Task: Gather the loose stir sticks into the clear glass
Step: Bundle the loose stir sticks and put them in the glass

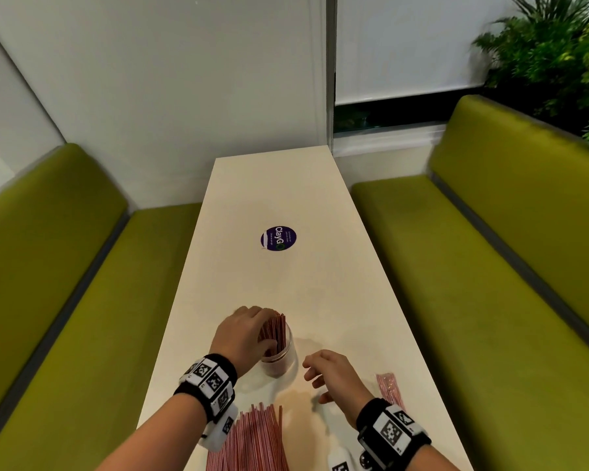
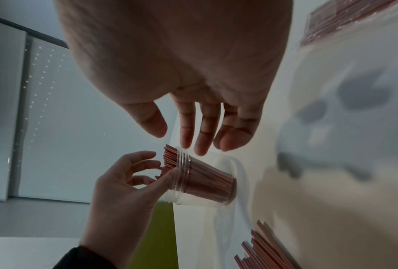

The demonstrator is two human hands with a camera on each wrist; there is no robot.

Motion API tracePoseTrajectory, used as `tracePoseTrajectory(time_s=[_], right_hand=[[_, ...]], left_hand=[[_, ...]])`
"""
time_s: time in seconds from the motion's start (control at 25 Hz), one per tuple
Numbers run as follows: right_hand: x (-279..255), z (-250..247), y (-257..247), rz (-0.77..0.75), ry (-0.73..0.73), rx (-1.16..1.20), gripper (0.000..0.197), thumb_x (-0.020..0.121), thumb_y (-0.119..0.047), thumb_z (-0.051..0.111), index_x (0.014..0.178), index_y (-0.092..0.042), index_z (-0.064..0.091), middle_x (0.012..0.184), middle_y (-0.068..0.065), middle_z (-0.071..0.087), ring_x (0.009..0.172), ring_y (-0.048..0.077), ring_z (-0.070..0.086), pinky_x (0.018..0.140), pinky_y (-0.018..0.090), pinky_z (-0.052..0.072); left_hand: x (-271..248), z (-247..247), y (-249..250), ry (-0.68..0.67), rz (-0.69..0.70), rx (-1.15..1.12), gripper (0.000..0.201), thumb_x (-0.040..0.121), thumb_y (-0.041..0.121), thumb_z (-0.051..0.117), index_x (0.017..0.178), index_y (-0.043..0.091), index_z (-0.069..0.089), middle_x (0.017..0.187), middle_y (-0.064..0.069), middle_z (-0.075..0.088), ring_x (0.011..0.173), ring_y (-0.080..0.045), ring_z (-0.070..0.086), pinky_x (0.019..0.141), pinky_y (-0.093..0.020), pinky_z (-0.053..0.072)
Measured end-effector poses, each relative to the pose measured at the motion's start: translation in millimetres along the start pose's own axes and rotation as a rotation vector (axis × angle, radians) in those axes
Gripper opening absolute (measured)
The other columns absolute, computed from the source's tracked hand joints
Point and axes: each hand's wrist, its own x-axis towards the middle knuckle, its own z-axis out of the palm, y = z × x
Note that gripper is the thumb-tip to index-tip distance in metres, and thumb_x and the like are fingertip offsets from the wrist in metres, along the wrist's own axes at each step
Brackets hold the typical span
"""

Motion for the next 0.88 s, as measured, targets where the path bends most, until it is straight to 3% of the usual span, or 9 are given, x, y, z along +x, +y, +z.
tracePoseTrajectory(time_s=[0.12, 0.28, 0.4, 0.52, 0.64, 0.72, 0.8, 0.88], right_hand=[[-6, 4, 2, 0.010, -0.003, -0.010, 0.017, 0.093, -0.028, 0.056, 0.089, -0.014, 0.065, 0.082, 0.002, 0.063, 0.074, 0.017, 0.052, 0.057, 0.026, 0.043], [-16, 6, 7, 0.030, 0.012, -0.041, 0.017, 0.094, -0.028, 0.056, 0.090, -0.013, 0.064, 0.083, 0.001, 0.062, 0.075, 0.017, 0.050, 0.058, 0.025, 0.041], [-21, 7, 12, 0.037, 0.029, -0.065, 0.016, 0.093, -0.026, 0.056, 0.089, -0.013, 0.064, 0.083, 0.002, 0.062, 0.073, 0.018, 0.049, 0.057, 0.026, 0.040], [-23, 9, 22, 0.037, 0.072, -0.132, 0.014, 0.091, -0.025, 0.057, 0.086, -0.016, 0.065, 0.081, 0.001, 0.064, 0.071, 0.016, 0.051, 0.057, 0.025, 0.041], [-22, 10, 39, -0.003, 0.082, -0.324, 0.013, 0.088, -0.028, 0.058, 0.087, -0.018, 0.066, 0.085, -0.001, 0.067, 0.067, 0.011, 0.054, 0.061, 0.025, 0.043], [-24, 14, 52, -0.002, 0.030, -0.500, 0.018, 0.087, -0.032, 0.058, 0.093, -0.018, 0.068, 0.090, -0.003, 0.068, 0.074, 0.011, 0.060, 0.067, 0.024, 0.048], [-25, 22, 65, 0.021, -0.037, -0.664, 0.023, 0.086, -0.035, 0.059, 0.099, -0.018, 0.069, 0.100, -0.001, 0.069, 0.089, 0.014, 0.065, 0.081, 0.028, 0.053], [-27, 37, 71, 0.016, -0.065, -0.817, 0.032, 0.087, -0.039, 0.061, 0.107, -0.014, 0.066, 0.110, 0.004, 0.066, 0.098, 0.020, 0.064, 0.088, 0.032, 0.052]], left_hand=[[-3, 13, -4, 0.097, -0.018, -0.106, 0.047, 0.080, 0.034, 0.075, 0.124, 0.024, 0.060, 0.125, 0.004, 0.064, 0.114, -0.023, 0.058, 0.096, -0.035, 0.047], [-4, 35, -6, 0.004, -0.120, -0.209, 0.055, 0.100, 0.040, 0.043, 0.152, 0.024, 0.032, 0.162, 0.004, 0.028, 0.148, -0.016, 0.026, 0.121, -0.035, 0.024], [-1, 34, -6, -0.044, -0.052, -0.181, 0.054, 0.104, 0.039, 0.033, 0.155, 0.024, 0.025, 0.165, 0.003, 0.021, 0.152, -0.015, 0.019, 0.122, -0.032, 0.018], [-1, 25, -8, 0.021, -0.057, -0.252, 0.049, 0.103, 0.038, 0.039, 0.151, 0.026, 0.037, 0.161, 0.003, 0.032, 0.148, -0.016, 0.028, 0.121, -0.037, 0.024], [-20, 15, -17, 0.212, -0.189, -0.443, 0.034, 0.100, 0.030, 0.052, 0.133, 0.021, 0.059, 0.140, 0.001, 0.058, 0.131, -0.019, 0.049, 0.112, -0.041, 0.038], [-43, 9, -23, 0.335, -0.267, -0.497, 0.018, 0.097, 0.021, 0.057, 0.112, 0.019, 0.068, 0.116, 0.001, 0.069, 0.110, -0.018, 0.058, 0.096, -0.036, 0.047], [-69, 3, -27, 0.332, -0.336, -0.582, 0.010, 0.095, 0.017, 0.062, 0.095, 0.024, 0.068, 0.095, 0.006, 0.070, 0.090, -0.014, 0.061, 0.076, -0.029, 0.049], [-93, 3, -31, 0.243, -0.407, -0.704, 0.015, 0.093, 0.016, 0.064, 0.085, 0.028, 0.068, 0.083, 0.007, 0.070, 0.080, -0.013, 0.063, 0.068, -0.026, 0.050]])
